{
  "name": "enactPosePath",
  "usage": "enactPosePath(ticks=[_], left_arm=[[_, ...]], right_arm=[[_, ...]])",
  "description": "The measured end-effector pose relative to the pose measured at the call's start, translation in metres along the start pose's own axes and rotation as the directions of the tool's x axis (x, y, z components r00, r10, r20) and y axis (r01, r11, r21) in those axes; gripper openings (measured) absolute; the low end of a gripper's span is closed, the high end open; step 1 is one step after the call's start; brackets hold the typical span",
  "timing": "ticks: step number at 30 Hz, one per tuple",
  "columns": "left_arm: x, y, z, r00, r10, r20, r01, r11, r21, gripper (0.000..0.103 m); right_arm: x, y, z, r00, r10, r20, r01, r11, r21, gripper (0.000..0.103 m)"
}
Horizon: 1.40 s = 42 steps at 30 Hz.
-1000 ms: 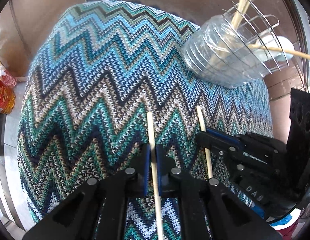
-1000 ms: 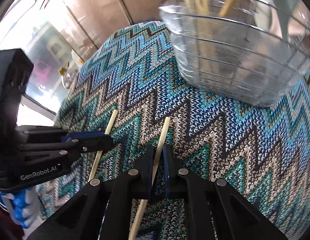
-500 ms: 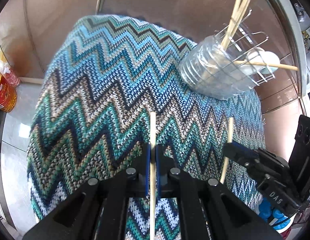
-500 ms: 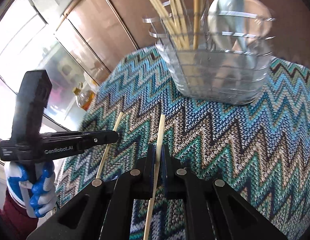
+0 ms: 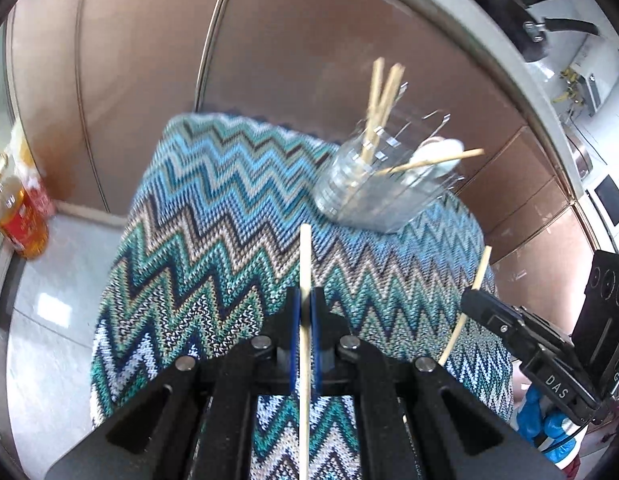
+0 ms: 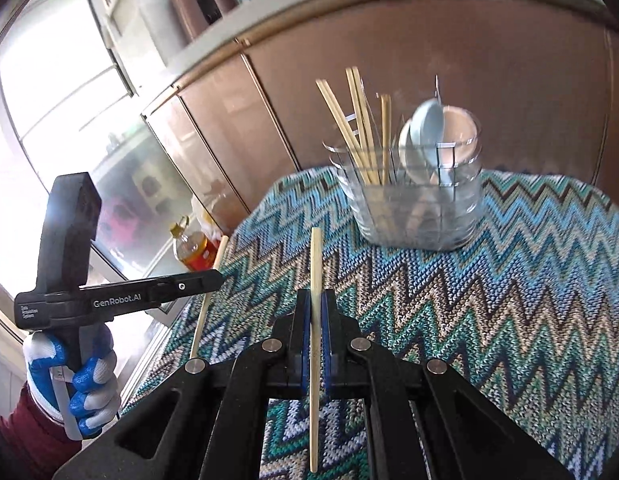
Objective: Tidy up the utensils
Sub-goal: 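Carry the chopstick in the left tool to the holder while the right tool carries its chopstick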
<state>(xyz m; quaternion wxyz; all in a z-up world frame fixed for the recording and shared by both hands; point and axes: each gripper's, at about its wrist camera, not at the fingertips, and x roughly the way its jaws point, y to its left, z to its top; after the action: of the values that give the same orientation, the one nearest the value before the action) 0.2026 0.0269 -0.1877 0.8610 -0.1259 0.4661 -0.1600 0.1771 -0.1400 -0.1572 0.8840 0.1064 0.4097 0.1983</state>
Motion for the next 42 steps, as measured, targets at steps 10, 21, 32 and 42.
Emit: enactPosePath(ticks=[10, 21, 32, 42], left_arm=[[-0.066, -0.049, -0.024, 0.966, 0.109, 0.234, -0.137, 0.985, 0.108, 0.004], [-0.121, -0.091, -0.041, 0.89, 0.128, 0.437, -0.229, 0.955, 0.187, 0.004], [-0.124, -0.101, -0.043, 0.869, 0.128, 0.477, -0.249, 0.948, 0.199, 0.004], [-0.101, -0.101, -0.028, 0.877, 0.132, 0.463, -0.249, 0.947, 0.201, 0.004]], right_arm=[[-0.066, 0.026, -0.01, 0.989, -0.035, 0.142, 0.041, 0.999, -0.036, 0.005], [-0.118, 0.045, -0.009, 0.962, -0.062, 0.267, 0.083, 0.994, -0.068, 0.005], [-0.139, 0.045, -0.007, 0.941, -0.074, 0.33, 0.103, 0.992, -0.071, 0.005], [-0.134, 0.038, 0.01, 0.928, -0.085, 0.364, 0.126, 0.988, -0.09, 0.005]])
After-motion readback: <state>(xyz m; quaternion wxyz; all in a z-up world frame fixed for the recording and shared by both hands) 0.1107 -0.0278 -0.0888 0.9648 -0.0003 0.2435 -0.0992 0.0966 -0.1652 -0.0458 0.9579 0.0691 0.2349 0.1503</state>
